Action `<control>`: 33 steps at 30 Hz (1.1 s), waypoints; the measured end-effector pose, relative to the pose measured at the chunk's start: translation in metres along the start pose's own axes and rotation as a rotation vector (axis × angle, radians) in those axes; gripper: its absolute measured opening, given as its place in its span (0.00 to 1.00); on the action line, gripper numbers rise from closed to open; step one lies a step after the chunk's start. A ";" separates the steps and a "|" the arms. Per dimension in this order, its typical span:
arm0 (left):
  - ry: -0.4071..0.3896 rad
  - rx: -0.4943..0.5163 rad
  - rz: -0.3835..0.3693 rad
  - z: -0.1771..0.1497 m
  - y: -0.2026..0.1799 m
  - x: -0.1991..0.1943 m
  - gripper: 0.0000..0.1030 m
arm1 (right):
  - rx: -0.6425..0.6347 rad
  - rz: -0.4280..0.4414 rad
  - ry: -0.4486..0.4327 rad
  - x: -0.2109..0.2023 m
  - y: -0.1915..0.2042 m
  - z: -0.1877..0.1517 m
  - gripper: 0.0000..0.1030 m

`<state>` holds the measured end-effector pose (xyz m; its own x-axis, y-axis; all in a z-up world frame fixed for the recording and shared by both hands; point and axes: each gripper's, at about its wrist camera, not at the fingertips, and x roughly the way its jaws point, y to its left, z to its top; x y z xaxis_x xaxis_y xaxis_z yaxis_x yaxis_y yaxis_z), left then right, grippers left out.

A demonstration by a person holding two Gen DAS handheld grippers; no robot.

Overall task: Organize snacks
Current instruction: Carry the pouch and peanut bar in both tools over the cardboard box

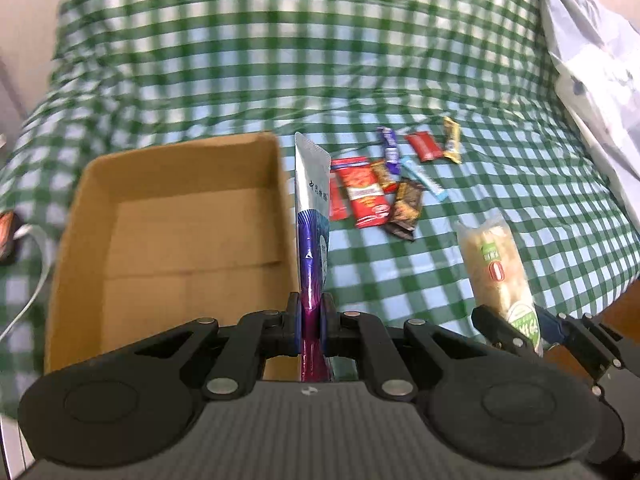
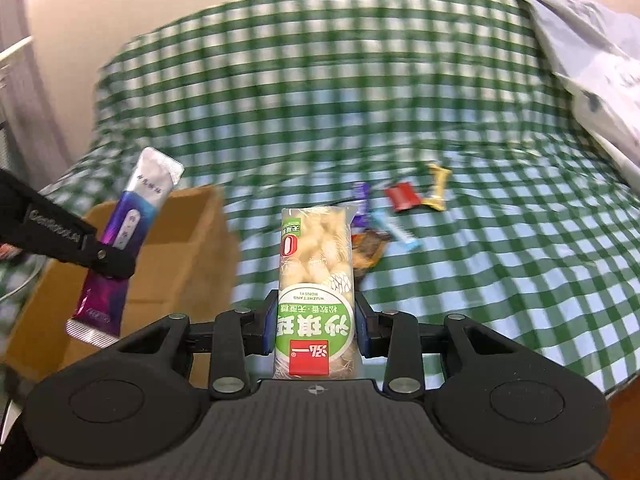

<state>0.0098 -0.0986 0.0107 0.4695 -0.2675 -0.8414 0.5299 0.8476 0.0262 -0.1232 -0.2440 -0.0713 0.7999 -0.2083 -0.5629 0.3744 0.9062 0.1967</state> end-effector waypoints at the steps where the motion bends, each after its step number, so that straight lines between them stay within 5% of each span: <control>1: -0.007 -0.015 0.007 -0.009 0.008 -0.009 0.08 | -0.017 0.018 0.001 -0.007 0.009 -0.003 0.37; 14: -0.059 -0.218 0.035 -0.097 0.093 -0.083 0.08 | -0.208 0.153 0.028 -0.057 0.097 -0.025 0.37; 33: -0.090 -0.286 0.000 -0.103 0.127 -0.080 0.08 | -0.297 0.107 0.052 -0.062 0.123 -0.025 0.37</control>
<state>-0.0332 0.0777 0.0253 0.5371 -0.2962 -0.7898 0.3156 0.9389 -0.1374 -0.1388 -0.1102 -0.0320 0.7994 -0.0940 -0.5934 0.1302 0.9913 0.0184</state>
